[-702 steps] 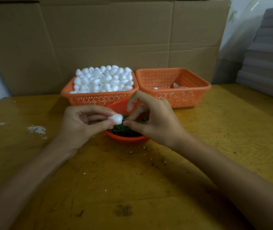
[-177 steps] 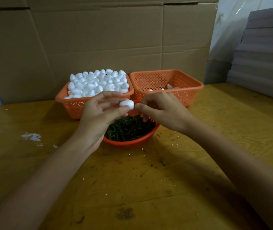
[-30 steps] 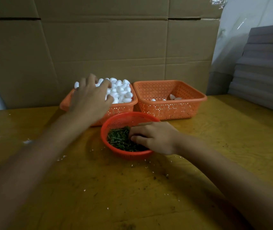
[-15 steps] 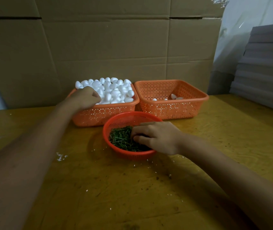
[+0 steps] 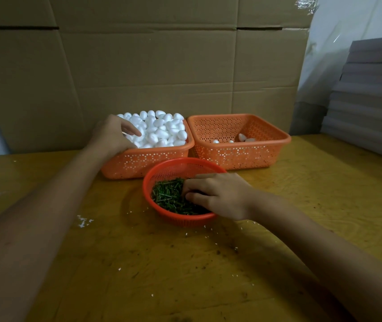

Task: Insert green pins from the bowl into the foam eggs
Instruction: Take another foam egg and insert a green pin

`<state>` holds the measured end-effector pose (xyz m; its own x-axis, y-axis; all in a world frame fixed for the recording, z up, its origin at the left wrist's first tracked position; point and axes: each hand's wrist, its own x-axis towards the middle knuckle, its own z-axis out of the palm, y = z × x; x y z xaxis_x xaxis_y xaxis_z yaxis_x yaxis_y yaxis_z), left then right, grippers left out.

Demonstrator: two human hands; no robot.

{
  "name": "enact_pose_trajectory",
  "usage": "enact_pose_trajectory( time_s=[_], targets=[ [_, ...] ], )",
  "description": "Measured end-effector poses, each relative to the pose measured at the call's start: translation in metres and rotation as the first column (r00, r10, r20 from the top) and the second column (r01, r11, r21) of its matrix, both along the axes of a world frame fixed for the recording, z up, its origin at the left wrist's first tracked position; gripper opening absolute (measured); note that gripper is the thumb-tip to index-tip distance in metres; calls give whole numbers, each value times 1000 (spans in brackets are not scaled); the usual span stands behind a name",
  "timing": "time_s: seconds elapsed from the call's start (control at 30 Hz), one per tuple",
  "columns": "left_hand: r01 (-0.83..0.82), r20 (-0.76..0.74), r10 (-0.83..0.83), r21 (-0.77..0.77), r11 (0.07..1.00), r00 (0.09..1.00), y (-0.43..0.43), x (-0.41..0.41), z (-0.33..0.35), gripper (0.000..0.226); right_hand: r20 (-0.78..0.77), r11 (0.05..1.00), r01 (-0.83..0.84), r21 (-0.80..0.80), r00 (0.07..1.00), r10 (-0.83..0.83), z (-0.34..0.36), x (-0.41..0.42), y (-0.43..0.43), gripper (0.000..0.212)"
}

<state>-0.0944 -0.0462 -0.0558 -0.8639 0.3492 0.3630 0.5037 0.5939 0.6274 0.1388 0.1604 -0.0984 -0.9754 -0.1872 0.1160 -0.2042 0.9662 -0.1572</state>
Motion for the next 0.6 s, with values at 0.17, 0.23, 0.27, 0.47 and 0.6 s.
enact_pose_trajectory(
  time_s=[0.17,0.23,0.27,0.47,0.6],
  targets=[
    [12,27,-14,91,996,1000,-5,2,-2,46,-10,1000,-14,-13,1000,14,0,1,0,25],
    [20,29,-24,130,991,999,-6,4,-2,50,-13,1000,-15,-15,1000,15,0,2,0,25],
    [36,9,-38,169,985,999,-7,7,-2,52,-15,1000,-16,-14,1000,16,0,2,0,24],
    [91,-66,-67,486,869,996,-9,20,-3,54,-20,1000,-11,-21,1000,10,0,2,-1,24],
    [94,-38,-92,650,754,995,-8,39,-3,51,-42,999,-32,-41,999,30,2,6,-2,21]
  ],
)
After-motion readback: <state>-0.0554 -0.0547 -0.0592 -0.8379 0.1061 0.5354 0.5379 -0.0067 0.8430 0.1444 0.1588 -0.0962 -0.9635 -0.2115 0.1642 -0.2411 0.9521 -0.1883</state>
